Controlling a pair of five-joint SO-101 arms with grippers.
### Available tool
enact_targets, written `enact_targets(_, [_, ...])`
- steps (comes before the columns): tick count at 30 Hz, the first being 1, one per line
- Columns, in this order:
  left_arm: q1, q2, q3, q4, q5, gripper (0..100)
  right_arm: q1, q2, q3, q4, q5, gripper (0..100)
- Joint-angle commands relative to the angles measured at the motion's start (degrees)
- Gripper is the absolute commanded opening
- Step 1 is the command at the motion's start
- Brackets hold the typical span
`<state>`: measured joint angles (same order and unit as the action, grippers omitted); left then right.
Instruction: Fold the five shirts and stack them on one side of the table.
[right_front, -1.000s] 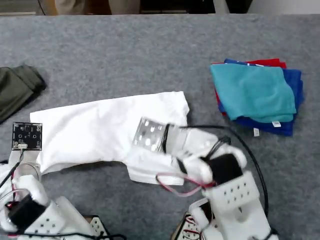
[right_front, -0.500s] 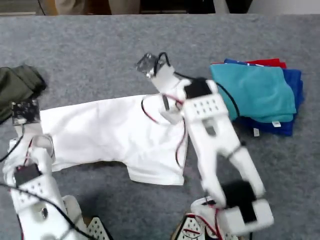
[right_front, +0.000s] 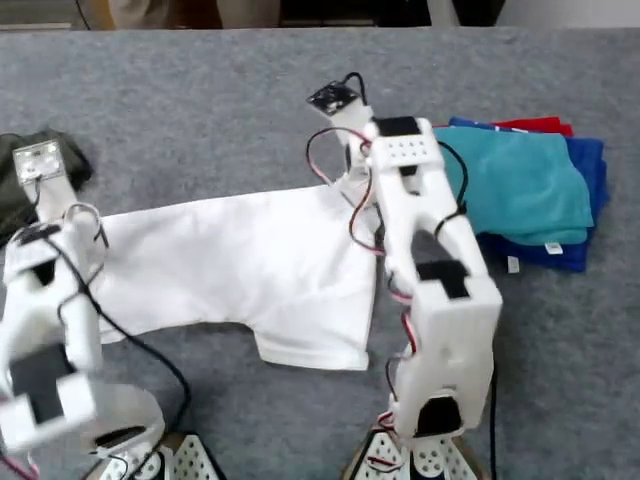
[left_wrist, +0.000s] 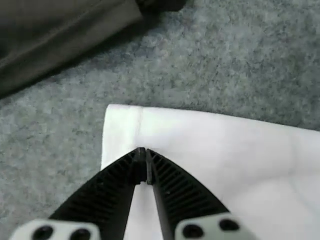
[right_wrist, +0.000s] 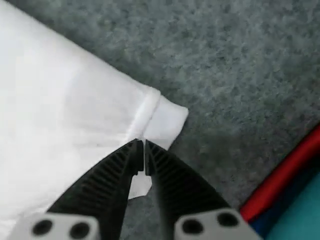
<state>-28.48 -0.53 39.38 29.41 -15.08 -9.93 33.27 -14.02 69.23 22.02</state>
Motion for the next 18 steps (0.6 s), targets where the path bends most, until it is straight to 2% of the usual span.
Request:
enact_targets(1, [1.2,7.2,-9.5,-0.7,0.4,2,2.6,8.0,-13.4,3.3,-0.4,1.9])
enact_targets(6, [1.7,10.7,-14.9,-0.6,0.4,2,2.9,18.2,-33.9,13.1,-0.4,1.9])
enact_targets(12, [1.8,11.2,-15.6,-0.6,0.4,2,2.9,29.4,-56.4,20.3,-0.4,1.9])
enact_targets(15, [1.8,10.8,-15.2,-0.6,0.4,2,2.8,32.6,-66.8,28.0,-0.4,1.9])
enact_targets(18, [1.4,9.5,-16.8,4.8,-0.1,2,2.8,32.7,-76.8,33.4,0.1,1.9])
